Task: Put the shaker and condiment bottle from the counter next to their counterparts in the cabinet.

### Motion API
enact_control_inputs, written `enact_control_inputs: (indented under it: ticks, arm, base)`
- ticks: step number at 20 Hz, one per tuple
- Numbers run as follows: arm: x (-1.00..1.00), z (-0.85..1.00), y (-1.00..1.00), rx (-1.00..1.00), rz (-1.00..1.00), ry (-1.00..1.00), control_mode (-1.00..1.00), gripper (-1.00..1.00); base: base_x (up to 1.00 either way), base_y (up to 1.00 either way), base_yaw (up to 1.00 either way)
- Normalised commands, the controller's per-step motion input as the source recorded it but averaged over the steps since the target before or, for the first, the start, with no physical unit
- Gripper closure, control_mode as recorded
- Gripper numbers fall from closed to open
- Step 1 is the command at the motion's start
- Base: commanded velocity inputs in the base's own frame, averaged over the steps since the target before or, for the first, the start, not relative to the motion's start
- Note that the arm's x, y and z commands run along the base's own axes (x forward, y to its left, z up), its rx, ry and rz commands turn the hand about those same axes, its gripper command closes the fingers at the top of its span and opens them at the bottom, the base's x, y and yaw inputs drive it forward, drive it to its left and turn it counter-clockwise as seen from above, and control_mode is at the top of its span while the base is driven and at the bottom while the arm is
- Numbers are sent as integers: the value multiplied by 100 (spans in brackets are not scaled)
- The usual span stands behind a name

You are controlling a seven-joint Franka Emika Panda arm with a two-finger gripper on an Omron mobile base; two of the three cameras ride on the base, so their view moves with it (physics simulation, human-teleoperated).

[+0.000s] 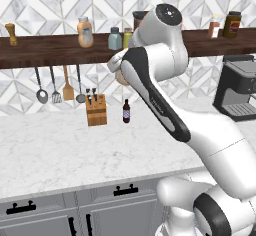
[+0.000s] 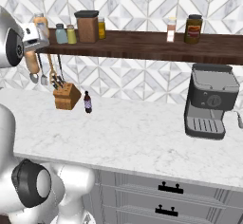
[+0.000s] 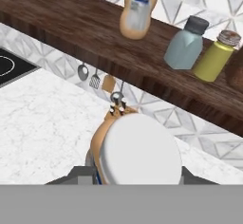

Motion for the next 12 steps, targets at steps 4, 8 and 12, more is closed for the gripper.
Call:
enact_control_inputs:
  ticks: [4,8,12]
  arm:
    - [-8,57,2,0,0,0,-100,100]
    - [-2,53,0,0,0,0,-100,100]
    - [0,26,0,-2,0,-7,-100,100]
  base:
    - [0,0,0]
    - [0,0,0]
    - [0,0,0]
